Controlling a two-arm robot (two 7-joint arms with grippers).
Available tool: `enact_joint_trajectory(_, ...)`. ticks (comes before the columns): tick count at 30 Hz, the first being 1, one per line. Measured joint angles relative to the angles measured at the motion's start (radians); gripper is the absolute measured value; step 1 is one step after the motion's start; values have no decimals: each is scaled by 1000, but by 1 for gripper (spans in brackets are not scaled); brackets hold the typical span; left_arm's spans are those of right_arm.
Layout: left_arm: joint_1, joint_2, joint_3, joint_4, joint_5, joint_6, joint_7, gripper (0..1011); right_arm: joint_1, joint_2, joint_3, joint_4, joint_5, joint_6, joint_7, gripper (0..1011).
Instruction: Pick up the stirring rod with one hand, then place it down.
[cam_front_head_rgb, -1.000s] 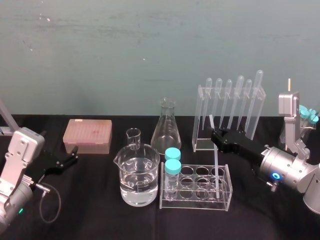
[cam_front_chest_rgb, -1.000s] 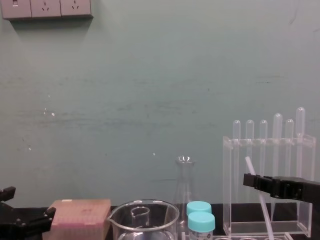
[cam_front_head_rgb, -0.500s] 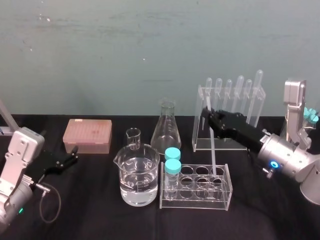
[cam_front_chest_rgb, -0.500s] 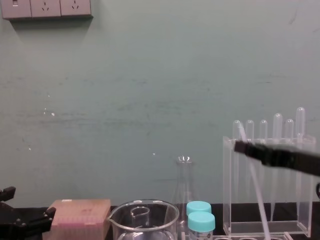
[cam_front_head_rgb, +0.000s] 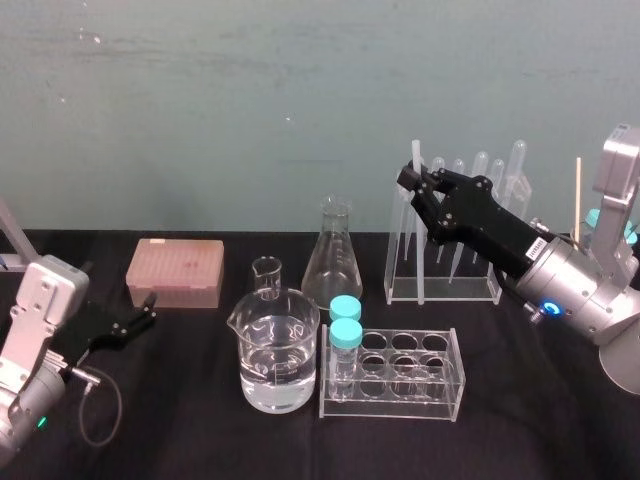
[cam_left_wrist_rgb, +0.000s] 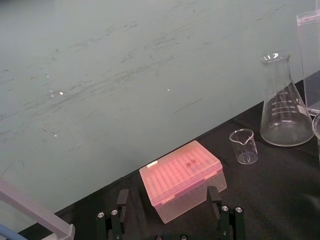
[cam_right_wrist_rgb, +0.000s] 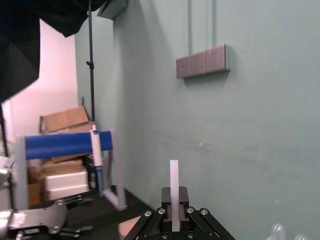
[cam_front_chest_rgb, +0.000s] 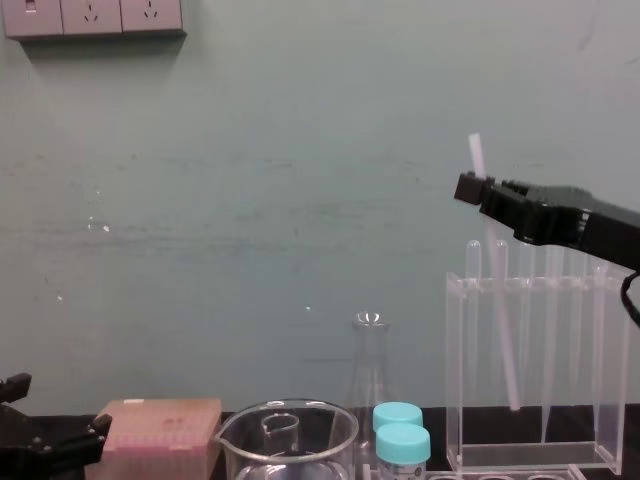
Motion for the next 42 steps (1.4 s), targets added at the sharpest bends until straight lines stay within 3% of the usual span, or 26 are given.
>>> enact_joint_trajectory(8, 0, 0, 0, 0, 0, 0, 0, 1000, -70, 13, 11, -71, -158, -131, -107, 79)
enact_joint_trajectory(11, 0, 0, 0, 0, 0, 0, 0, 1000, -85, 12, 19, -63, -174, -148, -114, 79)
enact_joint_trajectory(18, 0, 0, 0, 0, 0, 0, 0, 1000, -100, 4, 46, -19, -159, -124, -115, 79)
enact_joint_trajectory(42, 0, 0, 0, 0, 0, 0, 0, 1000, -97, 5, 38, -24, -160, -127, -114, 79)
